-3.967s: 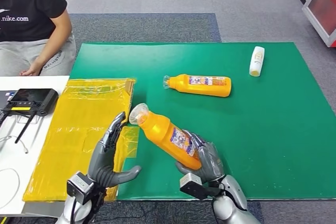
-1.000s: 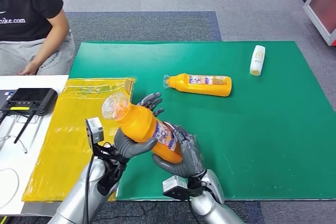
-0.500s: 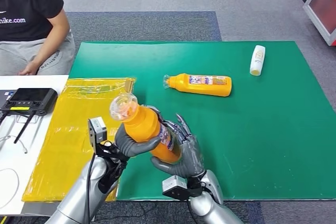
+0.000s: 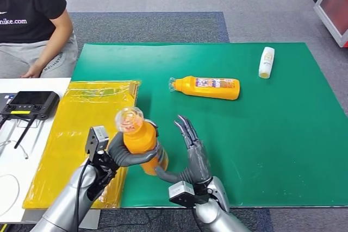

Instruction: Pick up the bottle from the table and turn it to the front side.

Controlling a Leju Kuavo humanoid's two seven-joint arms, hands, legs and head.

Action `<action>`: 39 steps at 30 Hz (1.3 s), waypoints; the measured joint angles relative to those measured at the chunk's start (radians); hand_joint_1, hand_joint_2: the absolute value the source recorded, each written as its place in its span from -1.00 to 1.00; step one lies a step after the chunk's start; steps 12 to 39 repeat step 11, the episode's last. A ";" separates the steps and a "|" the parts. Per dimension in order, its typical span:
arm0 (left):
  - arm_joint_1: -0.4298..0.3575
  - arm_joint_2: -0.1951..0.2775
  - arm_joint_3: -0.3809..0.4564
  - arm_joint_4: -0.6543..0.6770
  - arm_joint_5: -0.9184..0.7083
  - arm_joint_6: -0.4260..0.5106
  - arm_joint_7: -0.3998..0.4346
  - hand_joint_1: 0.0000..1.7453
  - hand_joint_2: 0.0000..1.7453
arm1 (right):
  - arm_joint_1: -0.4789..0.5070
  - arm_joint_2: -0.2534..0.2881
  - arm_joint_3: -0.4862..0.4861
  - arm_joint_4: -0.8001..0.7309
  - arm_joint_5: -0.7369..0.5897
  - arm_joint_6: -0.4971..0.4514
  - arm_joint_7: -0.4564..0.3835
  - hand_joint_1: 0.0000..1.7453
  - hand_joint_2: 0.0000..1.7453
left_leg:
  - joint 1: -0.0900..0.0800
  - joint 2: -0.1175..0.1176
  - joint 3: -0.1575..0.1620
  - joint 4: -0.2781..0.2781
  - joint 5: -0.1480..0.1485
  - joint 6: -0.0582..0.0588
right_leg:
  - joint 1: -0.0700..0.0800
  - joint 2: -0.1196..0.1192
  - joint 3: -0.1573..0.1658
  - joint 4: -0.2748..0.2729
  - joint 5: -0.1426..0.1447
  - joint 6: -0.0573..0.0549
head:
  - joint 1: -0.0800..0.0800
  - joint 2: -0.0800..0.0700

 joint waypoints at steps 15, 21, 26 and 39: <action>0.005 0.096 0.095 0.040 -0.425 0.263 -0.012 1.00 1.00 | 0.037 0.013 0.003 0.024 -0.021 -0.002 0.010 -1.00 -1.00 | 0.000 0.000 0.003 0.000 0.000 -0.002 | 0.000 0.000 0.003 0.001 0.000 -0.002 | 0.000 0.000; 0.005 0.096 0.095 0.040 -0.425 0.263 -0.012 1.00 1.00 | 0.037 0.013 0.003 0.024 -0.021 -0.002 0.010 -1.00 -1.00 | 0.000 0.000 0.003 0.000 0.000 -0.002 | 0.000 0.000 0.003 0.001 0.000 -0.002 | 0.000 0.000; 0.005 0.096 0.095 0.040 -0.425 0.263 -0.012 1.00 1.00 | 0.037 0.013 0.003 0.024 -0.021 -0.002 0.010 -1.00 -1.00 | 0.000 0.000 0.003 0.000 0.000 -0.002 | 0.000 0.000 0.003 0.001 0.000 -0.002 | 0.000 0.000; 0.005 0.096 0.095 0.040 -0.425 0.263 -0.012 1.00 1.00 | 0.037 0.013 0.003 0.024 -0.021 -0.002 0.010 -1.00 -1.00 | 0.000 0.000 0.003 0.000 0.000 -0.002 | 0.000 0.000 0.003 0.001 0.000 -0.002 | 0.000 0.000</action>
